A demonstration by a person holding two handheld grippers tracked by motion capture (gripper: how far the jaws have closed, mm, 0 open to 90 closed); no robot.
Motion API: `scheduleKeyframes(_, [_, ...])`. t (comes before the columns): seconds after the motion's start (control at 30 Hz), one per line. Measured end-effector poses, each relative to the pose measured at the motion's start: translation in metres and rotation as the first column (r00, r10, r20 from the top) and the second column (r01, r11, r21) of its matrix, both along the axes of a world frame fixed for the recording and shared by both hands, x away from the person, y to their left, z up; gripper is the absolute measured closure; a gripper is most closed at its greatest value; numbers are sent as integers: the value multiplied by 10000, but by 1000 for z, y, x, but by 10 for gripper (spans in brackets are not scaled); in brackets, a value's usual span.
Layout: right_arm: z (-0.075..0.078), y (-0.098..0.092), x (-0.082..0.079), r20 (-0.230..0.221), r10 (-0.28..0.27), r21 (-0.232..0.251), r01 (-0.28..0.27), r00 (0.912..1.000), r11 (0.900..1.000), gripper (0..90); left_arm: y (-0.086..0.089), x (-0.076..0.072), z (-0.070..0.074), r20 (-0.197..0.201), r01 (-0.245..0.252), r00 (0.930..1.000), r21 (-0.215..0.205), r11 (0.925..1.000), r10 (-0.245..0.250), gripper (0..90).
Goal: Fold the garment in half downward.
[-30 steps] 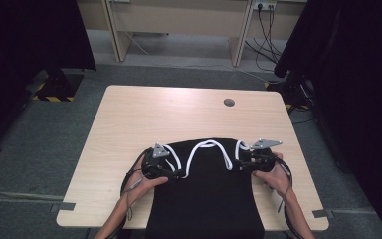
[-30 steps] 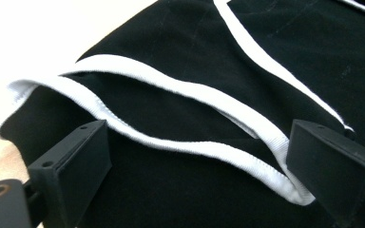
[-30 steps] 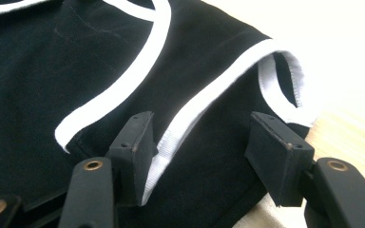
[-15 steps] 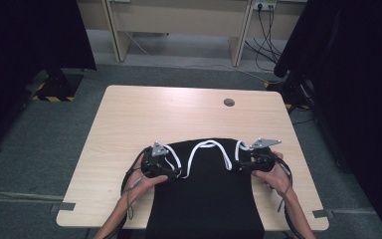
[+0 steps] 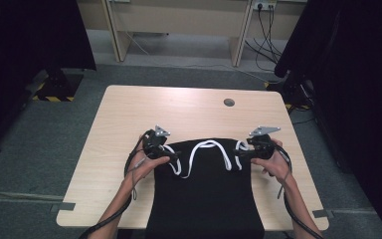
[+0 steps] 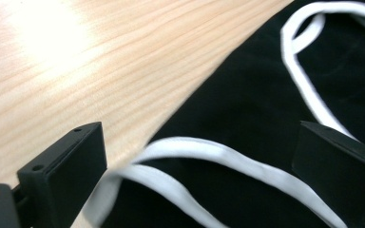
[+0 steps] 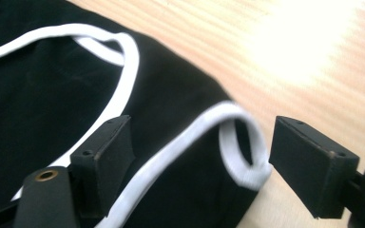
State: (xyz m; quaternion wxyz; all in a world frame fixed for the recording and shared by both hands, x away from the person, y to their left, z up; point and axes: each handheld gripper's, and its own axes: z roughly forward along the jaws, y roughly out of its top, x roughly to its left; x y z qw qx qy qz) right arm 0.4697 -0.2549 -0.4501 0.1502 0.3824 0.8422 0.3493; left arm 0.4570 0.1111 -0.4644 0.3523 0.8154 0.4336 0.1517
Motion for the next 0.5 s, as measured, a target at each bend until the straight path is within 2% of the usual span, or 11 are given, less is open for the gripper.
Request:
scheduleKeyframes(0.17, [-7, 9, 22, -552, 271, -267, -286, 9981, 9992, 193, -4, 12, -8, -400, 243, 9989, 343, 9991, -229, 32])
scheduleKeyframes(0.23, [-11, 13, 27, -768, 436, -349, -463, 9961, 9983, 191, -4, 15, -11, -534, 209, 9984, 290, 9994, -193, 22])
scheduleKeyframes(0.33, [-16, 17, 32, -938, 497, -472, -543, 9943, 9974, 190, -4, 17, -12, -498, 221, 9985, 306, 9993, -206, 0])
scheduleKeyframes(0.4, [-17, 18, 33, -893, 517, -515, -565, 9947, 9971, 179, -5, 17, -12, -474, 228, 9986, 330, 9992, -212, 0])
scheduleKeyframes(0.43, [-18, 20, 33, -816, 543, -486, -584, 9952, 9971, 206, -6, 15, -11, -332, 450, 9985, 319, 9985, -440, 33])
scheduleKeyframes(0.5, [-17, 21, 30, -656, 734, -437, -764, 9951, 9961, 302, -6, 11, -8, -212, 769, 9969, 222, 9968, -764, 164])
